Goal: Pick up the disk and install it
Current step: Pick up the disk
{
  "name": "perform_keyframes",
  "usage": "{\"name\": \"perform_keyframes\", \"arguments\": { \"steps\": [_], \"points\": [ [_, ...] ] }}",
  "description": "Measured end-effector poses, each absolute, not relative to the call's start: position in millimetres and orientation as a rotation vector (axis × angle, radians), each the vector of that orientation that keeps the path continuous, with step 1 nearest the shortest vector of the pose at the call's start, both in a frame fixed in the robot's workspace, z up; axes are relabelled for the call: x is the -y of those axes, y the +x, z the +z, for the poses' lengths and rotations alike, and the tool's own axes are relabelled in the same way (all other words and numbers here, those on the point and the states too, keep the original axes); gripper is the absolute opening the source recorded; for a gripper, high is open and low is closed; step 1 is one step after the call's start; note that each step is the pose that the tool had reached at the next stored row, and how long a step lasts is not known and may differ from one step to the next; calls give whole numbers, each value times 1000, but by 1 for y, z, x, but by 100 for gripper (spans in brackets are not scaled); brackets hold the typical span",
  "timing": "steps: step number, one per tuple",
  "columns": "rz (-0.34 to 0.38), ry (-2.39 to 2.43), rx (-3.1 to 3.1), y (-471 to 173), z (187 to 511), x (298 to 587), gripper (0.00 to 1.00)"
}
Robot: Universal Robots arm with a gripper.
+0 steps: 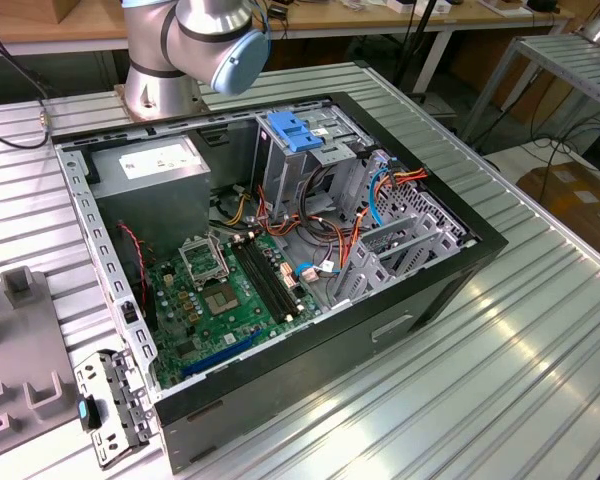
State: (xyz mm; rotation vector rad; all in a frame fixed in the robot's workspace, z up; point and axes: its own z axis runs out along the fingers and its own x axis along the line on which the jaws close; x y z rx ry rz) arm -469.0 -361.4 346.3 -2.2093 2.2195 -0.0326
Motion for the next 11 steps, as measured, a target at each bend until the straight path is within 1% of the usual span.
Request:
{"name": "perform_keyframes", "arguments": {
  "steps": [11],
  "points": [
    [-33, -2209, -2220, -469, 348, 361, 37]
  ]
}}
